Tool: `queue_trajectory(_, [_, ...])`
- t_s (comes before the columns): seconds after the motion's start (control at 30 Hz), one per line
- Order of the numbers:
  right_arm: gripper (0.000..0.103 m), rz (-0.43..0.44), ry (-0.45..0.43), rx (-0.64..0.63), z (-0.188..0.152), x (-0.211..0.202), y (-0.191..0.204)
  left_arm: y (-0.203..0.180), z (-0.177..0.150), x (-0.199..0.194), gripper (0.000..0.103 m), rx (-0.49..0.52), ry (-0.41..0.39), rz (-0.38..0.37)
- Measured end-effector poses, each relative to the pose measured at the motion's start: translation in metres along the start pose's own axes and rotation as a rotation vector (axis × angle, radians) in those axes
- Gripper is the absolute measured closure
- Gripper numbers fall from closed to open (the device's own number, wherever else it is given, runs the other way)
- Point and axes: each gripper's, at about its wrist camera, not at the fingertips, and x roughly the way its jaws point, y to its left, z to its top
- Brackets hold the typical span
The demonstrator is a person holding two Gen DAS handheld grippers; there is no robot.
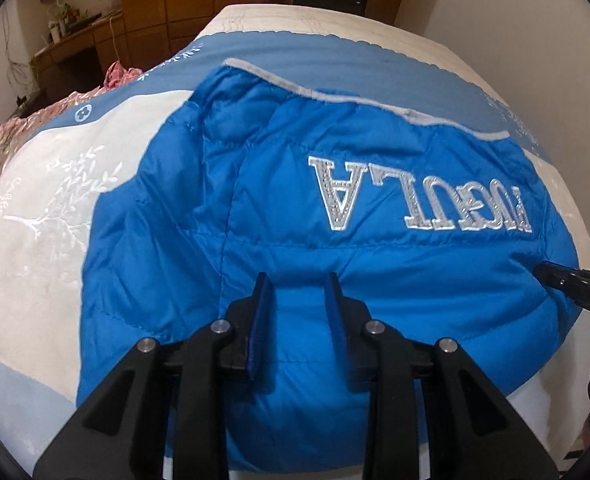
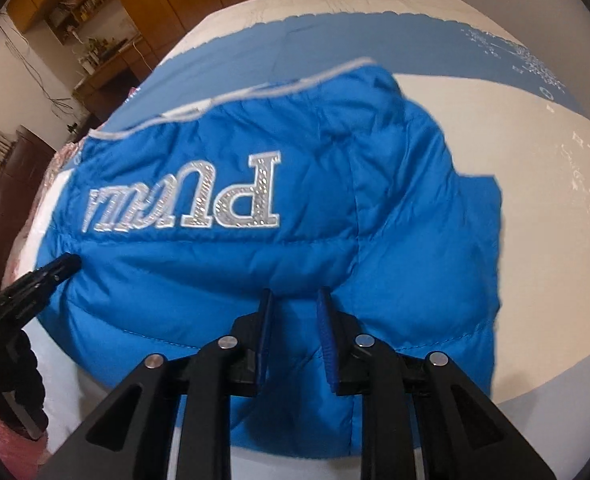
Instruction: Fold large clothes
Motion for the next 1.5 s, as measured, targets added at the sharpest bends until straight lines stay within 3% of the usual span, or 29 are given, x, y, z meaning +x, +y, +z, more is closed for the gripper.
queue_trajectory(0.13, [0.081,0.016,-0.001,0.027,-0.002,0.008,-0.006,-0.011,-0.004,0.005,0.074,0.05,-0.013,0.063])
queue_trajectory(0.23, [0.079,0.043,0.037,0.037,0.007,0.0,-0.01,-0.015,0.007,0.003,0.077,0.034,0.02,0.056])
queue_trajectory(0.3, [0.078,0.093,0.018,0.048,0.021,-0.016,-0.013,-0.012,0.024,-0.008,0.074,0.012,0.005,-0.003])
queue_trajectory(0.43, [0.074,0.104,-0.043,0.04,0.062,-0.029,-0.015,-0.015,0.065,-0.012,0.068,0.02,-0.037,-0.022])
queue_trajectory(0.6, [0.074,0.083,-0.013,0.044,0.121,0.007,-0.02,-0.023,0.118,0.03,0.068,0.022,0.019,-0.025])
queue_trajectory(0.67, [0.074,0.06,0.004,0.053,0.13,0.026,-0.024,-0.024,0.131,0.052,0.068,0.022,0.049,0.009])
queue_trajectory(0.9, [0.075,0.048,0.086,0.109,0.137,0.071,-0.039,-0.009,0.135,0.096,0.064,0.0,0.148,-0.007])
queue_trajectory(1.2, [0.075,0.043,0.107,0.102,0.137,0.064,-0.034,-0.003,0.138,0.094,0.065,-0.065,0.177,-0.016])
queue_trajectory(1.27, [0.072,0.101,0.054,0.102,0.133,0.037,-0.038,0.004,0.137,0.076,0.065,-0.092,0.163,-0.023])
queue_trajectory(1.33, [0.056,0.114,-0.009,0.089,0.122,0.005,-0.046,0.013,0.128,0.045,0.052,-0.085,0.107,-0.007])
queue_trajectory(1.43, [0.043,0.107,-0.069,0.089,0.098,-0.035,-0.069,0.032,0.107,0.006,0.037,-0.055,0.042,0.001])
queue_trajectory(1.5, [0.035,0.106,-0.072,0.088,0.084,-0.047,-0.082,0.059,0.088,-0.013,0.036,-0.068,0.042,0.029])
